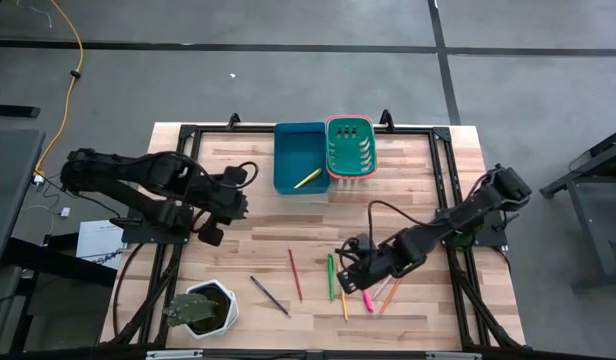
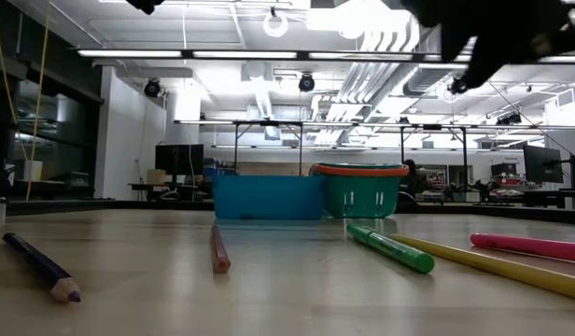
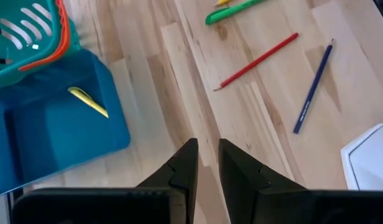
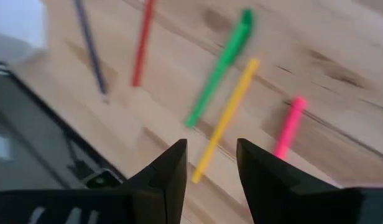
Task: Sort pens & pencils
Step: Put the pink pen into the blue bin
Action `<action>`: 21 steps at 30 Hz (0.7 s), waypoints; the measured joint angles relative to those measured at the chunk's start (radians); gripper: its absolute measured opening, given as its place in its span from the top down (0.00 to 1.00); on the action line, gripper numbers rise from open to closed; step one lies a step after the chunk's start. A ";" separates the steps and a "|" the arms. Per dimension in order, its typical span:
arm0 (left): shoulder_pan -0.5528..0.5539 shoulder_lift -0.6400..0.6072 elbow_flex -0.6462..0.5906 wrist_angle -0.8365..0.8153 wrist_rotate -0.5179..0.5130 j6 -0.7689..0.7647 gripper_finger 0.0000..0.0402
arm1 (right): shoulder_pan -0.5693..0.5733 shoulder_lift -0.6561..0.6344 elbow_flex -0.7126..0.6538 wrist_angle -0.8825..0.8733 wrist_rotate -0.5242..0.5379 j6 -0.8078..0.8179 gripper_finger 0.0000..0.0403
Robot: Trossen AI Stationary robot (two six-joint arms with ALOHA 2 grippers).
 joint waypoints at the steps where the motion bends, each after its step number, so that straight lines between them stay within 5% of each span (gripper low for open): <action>1: 0.000 -0.002 0.000 -0.004 0.000 0.000 0.87 | 0.003 0.000 0.027 -0.061 0.000 0.007 0.68; 10: 0.000 -0.026 0.000 -0.041 -0.016 -0.004 0.87 | 0.016 0.004 0.120 -0.280 -0.077 0.041 0.68; 21: 0.000 -0.048 0.000 -0.072 -0.023 -0.014 0.87 | 0.015 0.135 0.119 -0.212 -0.233 0.093 0.68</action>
